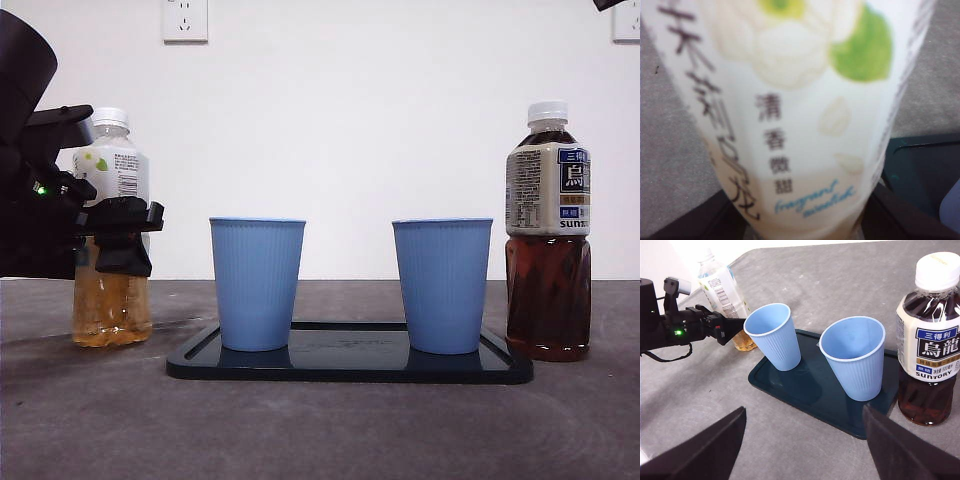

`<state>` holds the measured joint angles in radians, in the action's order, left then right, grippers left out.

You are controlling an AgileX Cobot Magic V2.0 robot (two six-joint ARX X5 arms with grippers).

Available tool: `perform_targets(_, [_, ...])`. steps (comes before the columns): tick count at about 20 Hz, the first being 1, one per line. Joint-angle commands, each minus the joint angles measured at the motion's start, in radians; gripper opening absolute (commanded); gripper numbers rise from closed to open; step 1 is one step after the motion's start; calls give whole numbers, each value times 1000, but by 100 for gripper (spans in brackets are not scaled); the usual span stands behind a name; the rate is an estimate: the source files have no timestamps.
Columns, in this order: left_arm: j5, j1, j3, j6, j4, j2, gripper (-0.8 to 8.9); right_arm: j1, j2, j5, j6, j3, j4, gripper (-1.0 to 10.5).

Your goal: Pour the drink into the cup

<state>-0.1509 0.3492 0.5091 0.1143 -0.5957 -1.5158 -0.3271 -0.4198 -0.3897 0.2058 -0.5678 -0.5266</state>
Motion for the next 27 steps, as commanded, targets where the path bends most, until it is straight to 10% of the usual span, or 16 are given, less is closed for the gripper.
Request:
perform_targets(1, [0, 6, 15, -20, -31, -13, 227, -5, -2, 2, -8, -10, 9, 370])
perform_targets(12, [0, 12, 15, -9, 67, -11, 471, -6, -2, 2, -21, -10, 9, 370])
perform_targets(27, [0, 12, 16, 40, 417, 269, 477, -5, -2, 2, -6, -10, 9, 370])
